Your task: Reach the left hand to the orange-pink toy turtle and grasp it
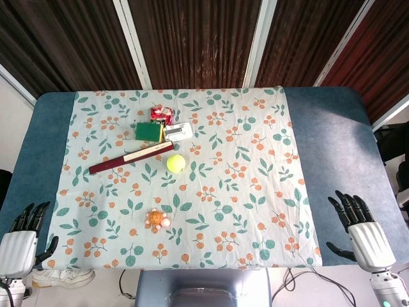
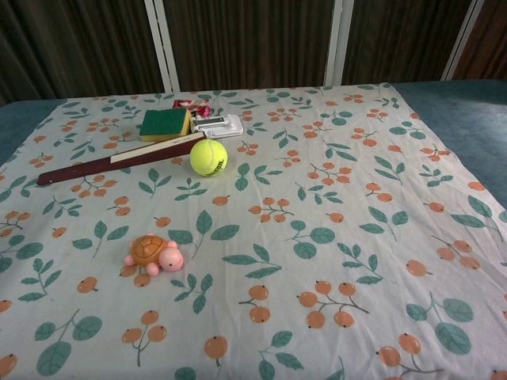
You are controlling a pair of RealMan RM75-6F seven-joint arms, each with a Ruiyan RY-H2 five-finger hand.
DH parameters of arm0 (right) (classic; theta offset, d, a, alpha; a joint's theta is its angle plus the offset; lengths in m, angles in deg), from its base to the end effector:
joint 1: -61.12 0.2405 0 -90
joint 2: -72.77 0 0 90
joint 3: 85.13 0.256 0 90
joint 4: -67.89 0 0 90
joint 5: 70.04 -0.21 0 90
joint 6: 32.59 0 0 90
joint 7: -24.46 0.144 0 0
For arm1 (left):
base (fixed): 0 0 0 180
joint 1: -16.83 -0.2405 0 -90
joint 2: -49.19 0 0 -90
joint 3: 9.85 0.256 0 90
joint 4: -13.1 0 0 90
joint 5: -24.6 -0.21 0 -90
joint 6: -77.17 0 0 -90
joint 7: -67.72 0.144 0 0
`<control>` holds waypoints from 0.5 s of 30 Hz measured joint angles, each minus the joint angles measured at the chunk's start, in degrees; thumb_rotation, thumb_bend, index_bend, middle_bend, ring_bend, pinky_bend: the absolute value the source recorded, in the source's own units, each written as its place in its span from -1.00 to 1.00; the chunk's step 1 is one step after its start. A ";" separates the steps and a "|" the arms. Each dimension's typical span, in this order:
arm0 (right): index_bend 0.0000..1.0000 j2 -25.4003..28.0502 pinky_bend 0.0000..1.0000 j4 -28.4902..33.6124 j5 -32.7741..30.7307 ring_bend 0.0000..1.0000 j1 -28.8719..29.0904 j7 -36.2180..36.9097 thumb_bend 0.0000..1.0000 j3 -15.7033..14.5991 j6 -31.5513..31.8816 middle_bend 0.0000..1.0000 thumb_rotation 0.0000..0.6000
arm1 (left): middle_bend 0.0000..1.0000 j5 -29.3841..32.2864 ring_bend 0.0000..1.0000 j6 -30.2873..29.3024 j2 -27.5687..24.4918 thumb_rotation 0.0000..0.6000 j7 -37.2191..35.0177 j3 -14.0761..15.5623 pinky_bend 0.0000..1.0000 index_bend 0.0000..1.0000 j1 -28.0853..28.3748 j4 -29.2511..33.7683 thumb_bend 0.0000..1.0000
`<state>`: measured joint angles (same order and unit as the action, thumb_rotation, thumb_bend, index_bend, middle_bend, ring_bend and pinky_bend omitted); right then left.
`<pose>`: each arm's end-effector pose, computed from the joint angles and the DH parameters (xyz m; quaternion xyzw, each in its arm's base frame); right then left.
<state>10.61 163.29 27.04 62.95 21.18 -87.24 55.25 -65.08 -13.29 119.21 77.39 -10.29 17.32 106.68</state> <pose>-0.2901 -0.1442 0.1496 0.6529 -0.3616 0.3871 0.5413 -0.2987 0.1481 0.1289 -0.5964 -0.3688 -0.3799 0.6033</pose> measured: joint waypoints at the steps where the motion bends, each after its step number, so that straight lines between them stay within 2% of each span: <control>1: -1.00 0.02 -1.00 0.00 0.00 -1.00 0.00 0.03 -0.56 0.00 0.01 -1.00 1.00 | -0.78 -0.03 -0.90 0.06 0.04 1.00 0.05 0.03 -0.61 -0.94 0.02 -0.02 -0.29; 8: -1.00 0.11 -1.00 0.09 0.06 -1.00 -0.04 0.24 -0.56 0.03 0.23 -1.00 1.00 | -0.79 -0.66 -0.86 2.57 1.33 1.00 1.77 0.51 -0.57 -0.94 1.27 -0.46 -0.29; 11: -1.00 0.01 -1.00 0.03 -0.08 -1.00 -0.01 0.09 -0.56 0.08 0.08 -1.00 1.00 | -0.80 -1.31 -0.62 4.52 2.46 1.00 1.94 0.48 -0.31 -0.94 2.78 -1.08 -0.29; 15: -1.00 -0.10 -1.00 0.01 -0.96 -1.00 0.17 -0.12 -0.56 0.33 -0.53 -1.00 1.00 | -0.79 -2.47 -0.07 8.01 4.69 1.00 3.05 -0.21 0.17 -0.94 6.27 -2.20 -0.30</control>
<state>10.51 163.30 26.09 63.12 21.07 -86.91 54.72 -67.55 -5.29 123.90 80.44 -10.50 23.59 104.48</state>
